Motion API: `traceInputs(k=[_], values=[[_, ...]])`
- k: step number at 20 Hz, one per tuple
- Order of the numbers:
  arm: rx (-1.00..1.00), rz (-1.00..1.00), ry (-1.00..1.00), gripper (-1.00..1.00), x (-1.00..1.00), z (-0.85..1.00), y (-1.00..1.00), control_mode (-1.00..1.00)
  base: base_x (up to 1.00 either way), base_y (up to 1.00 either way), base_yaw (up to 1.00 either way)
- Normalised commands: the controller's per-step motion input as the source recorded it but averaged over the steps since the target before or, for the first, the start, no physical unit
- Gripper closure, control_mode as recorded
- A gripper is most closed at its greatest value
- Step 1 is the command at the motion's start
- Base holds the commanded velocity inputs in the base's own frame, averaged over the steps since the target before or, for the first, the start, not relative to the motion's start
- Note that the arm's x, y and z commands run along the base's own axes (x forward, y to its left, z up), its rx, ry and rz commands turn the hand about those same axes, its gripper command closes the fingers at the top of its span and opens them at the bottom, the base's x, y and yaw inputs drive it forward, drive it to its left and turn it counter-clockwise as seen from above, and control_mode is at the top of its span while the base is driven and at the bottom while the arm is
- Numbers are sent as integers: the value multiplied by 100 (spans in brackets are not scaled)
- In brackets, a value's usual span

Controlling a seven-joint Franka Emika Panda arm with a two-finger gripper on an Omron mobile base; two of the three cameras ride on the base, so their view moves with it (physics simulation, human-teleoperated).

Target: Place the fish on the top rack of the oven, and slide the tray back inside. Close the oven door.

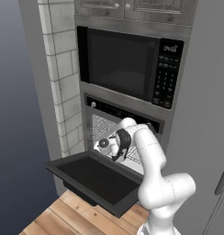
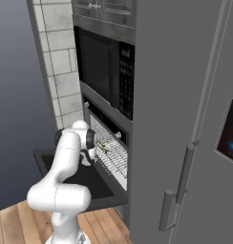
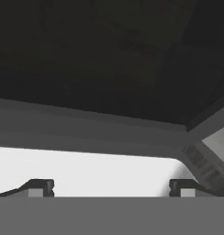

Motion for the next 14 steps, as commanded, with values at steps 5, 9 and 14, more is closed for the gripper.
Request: traceInputs(k=[5, 9, 14], values=[[0, 0, 1, -100, 49, 28, -58, -100, 0, 0, 0], [0, 0, 0, -100, -3, 39, -24, -100, 0, 0, 0], [-3, 0, -4, -100, -89, 35, 16, -100, 0, 0, 0]])
